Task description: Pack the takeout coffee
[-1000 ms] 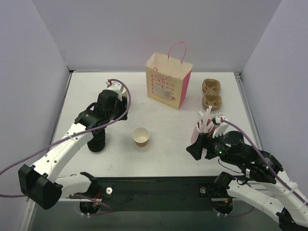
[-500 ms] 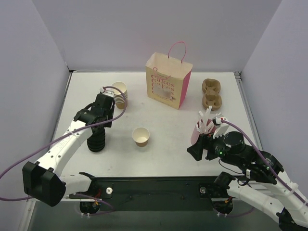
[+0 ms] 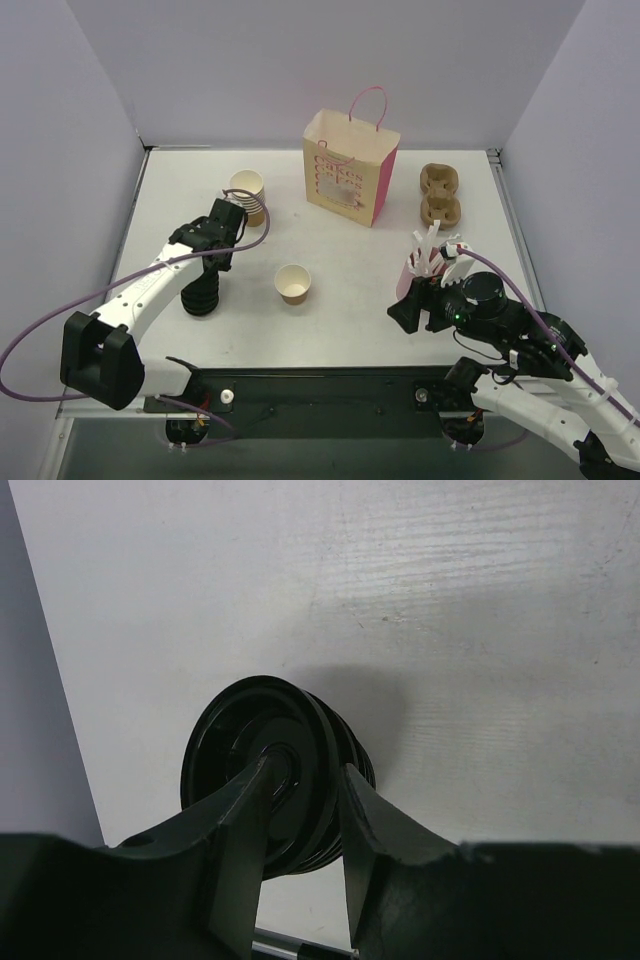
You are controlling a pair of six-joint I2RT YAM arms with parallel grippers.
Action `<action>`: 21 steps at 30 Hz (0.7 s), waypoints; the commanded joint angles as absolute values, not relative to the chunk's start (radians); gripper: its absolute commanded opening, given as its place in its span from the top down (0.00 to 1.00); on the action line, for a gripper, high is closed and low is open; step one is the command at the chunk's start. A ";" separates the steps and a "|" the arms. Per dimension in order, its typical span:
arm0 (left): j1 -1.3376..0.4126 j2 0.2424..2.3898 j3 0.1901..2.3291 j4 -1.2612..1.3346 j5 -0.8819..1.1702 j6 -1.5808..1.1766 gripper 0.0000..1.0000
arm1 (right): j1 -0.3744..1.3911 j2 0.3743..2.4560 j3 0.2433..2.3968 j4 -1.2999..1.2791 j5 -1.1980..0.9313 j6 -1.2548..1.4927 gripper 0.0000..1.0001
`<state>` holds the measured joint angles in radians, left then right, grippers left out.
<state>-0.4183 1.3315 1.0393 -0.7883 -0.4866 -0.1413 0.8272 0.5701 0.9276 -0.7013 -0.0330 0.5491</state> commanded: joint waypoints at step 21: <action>-0.457 1.324 1.029 -0.781 -0.563 -0.133 0.59 | 0.834 0.594 0.982 -0.712 -0.029 0.554 0.25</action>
